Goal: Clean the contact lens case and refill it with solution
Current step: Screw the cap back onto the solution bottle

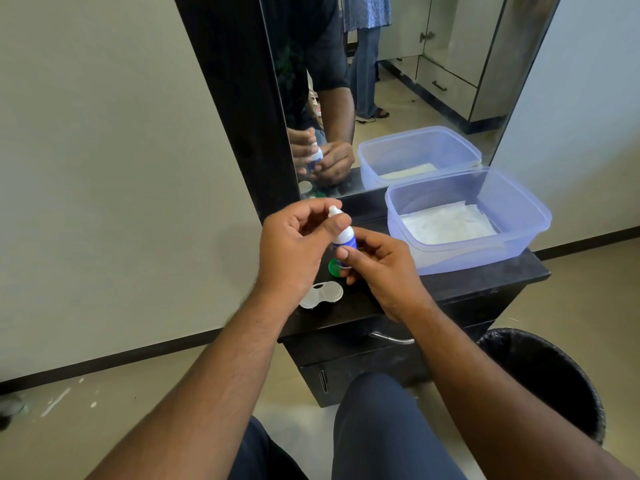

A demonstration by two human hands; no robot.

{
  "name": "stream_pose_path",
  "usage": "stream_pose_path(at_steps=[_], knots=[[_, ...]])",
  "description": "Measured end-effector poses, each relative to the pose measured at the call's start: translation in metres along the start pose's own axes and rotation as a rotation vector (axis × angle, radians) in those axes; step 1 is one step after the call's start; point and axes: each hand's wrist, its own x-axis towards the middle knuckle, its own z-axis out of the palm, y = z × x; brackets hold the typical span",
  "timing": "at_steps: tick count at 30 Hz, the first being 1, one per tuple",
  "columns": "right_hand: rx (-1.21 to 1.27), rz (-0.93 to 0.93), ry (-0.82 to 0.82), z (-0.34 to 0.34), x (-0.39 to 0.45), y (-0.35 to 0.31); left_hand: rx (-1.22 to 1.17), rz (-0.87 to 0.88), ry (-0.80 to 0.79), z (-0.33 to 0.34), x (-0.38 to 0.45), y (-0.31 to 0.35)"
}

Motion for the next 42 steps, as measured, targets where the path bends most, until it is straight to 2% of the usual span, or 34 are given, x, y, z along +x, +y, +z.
stream_pose_path(at_steps=[5,11,14,19,21,23,27,33,38,42], knots=[[-0.071,-0.019,0.014,0.000,0.000,0.001,0.292,0.149,0.079,0.004,0.005,-0.004],[-0.107,-0.052,0.044,0.003,-0.002,0.004,0.340,0.170,0.180,0.013,-0.002,-0.006],[-0.085,-0.052,0.058,0.003,-0.002,0.003,0.333,0.155,0.163,0.016,-0.001,-0.005],[-0.015,-0.031,0.043,-0.001,-0.002,0.001,0.085,-0.017,-0.133,0.008,0.004,0.002],[-0.016,-0.015,0.047,-0.001,0.000,0.001,-0.002,-0.076,-0.183,0.004,0.006,0.002],[-0.028,-0.019,0.042,0.000,0.001,0.001,-0.062,-0.097,-0.131,0.005,0.006,0.001],[-0.047,-0.014,0.036,-0.001,0.000,0.002,-0.025,-0.075,0.026,0.014,0.003,0.001],[-0.002,-0.007,0.031,-0.001,0.002,0.003,-0.124,-0.108,-0.105,0.007,0.006,-0.004],[-0.003,-0.009,0.039,-0.001,0.001,0.004,-0.155,-0.063,0.083,0.007,0.006,-0.003],[0.002,-0.015,0.031,-0.001,0.000,0.002,-0.078,-0.034,0.046,0.008,0.005,-0.003]])
